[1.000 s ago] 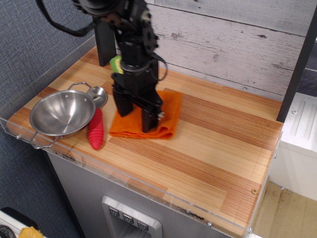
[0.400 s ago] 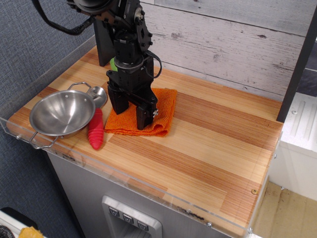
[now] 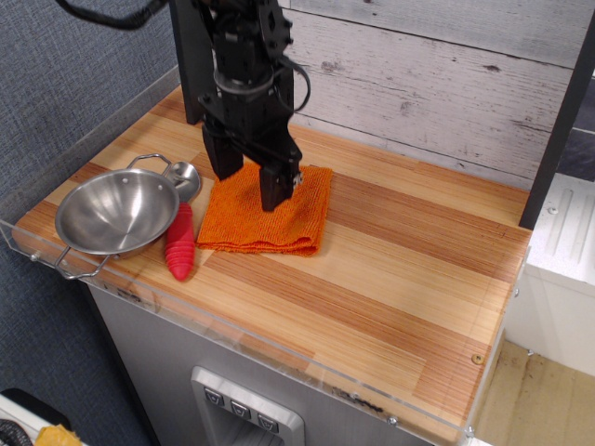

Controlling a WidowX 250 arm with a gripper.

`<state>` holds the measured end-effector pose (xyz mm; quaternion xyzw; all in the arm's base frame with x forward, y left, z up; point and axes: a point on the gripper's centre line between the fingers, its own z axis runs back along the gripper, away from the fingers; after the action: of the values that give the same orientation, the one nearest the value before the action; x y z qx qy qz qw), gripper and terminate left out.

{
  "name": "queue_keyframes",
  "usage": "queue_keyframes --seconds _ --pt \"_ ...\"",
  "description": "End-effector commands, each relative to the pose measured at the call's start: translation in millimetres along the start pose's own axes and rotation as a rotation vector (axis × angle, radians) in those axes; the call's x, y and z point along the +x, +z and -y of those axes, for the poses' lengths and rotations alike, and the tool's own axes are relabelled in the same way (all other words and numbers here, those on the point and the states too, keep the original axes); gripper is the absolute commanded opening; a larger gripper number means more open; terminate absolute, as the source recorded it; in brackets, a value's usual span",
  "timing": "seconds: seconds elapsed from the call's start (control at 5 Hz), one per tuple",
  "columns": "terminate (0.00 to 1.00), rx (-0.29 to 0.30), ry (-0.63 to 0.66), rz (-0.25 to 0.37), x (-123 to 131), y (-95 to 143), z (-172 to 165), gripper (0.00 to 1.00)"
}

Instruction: Move the orange cloth right next to the spoon

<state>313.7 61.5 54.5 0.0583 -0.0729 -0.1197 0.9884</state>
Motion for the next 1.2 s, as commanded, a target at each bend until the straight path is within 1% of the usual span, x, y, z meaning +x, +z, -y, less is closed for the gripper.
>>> queue_keyframes --seconds 0.0,0.2,0.4,0.6,1.0 --pt "0.00 0.081 0.001 0.122 2.6 57.7 2.7 1.00" --pt "0.00 0.134 0.008 0.178 1.1 84.4 8.1 1.00" --pt "0.00 0.169 -0.001 0.223 0.0 107.5 16.6 1.00" --pt "0.00 0.190 -0.030 0.277 4.7 115.9 43.9 1.00" --pt "0.00 0.190 -0.030 0.277 4.7 115.9 43.9 1.00"
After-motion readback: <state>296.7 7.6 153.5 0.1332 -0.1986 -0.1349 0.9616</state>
